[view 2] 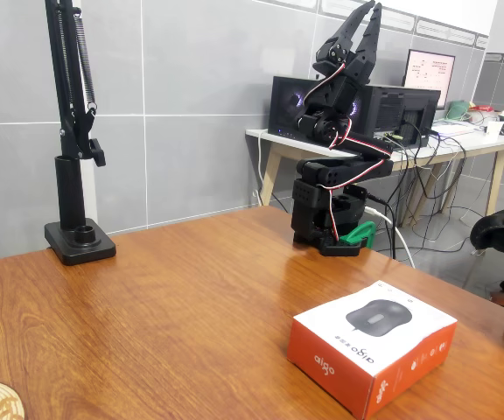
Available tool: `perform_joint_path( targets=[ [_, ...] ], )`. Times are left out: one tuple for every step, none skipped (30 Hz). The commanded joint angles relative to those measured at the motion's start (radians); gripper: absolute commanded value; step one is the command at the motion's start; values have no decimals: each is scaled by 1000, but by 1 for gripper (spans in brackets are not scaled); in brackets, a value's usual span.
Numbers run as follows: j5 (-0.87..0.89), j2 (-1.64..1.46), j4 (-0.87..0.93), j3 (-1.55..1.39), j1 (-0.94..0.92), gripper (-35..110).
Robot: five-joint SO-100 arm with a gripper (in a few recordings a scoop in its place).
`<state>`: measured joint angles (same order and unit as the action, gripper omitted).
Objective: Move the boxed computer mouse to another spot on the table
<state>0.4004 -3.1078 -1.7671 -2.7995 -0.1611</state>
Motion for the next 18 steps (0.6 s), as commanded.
perform_joint_path(
  targets=[
    [5,0,0,-2,-6,0],
    [5,0,0,-2,-6,0],
    [5,0,0,-2,-6,0],
    [5,0,0,-2,-6,0],
    [5,0,0,-2,-6,0],
    [5,0,0,-2,-6,0],
    [5,0,0,-2,-6,0],
    [5,0,0,-2,-6,0],
    [5,0,0,-2,-6,0],
    [5,0,0,-2,-6,0],
    [5,0,0,-2,-6,0],
    [5,0,0,-2,-6,0],
    [5,0,0,-2,-6,0],
    [5,0,0,-2,-6,0],
    [8,0,0,-2,-6,0],
    [9,0,0,-2,-6,0],
    [9,0,0,-2,-6,0],
    [11,0,0,-2,-6,0]
  ],
)
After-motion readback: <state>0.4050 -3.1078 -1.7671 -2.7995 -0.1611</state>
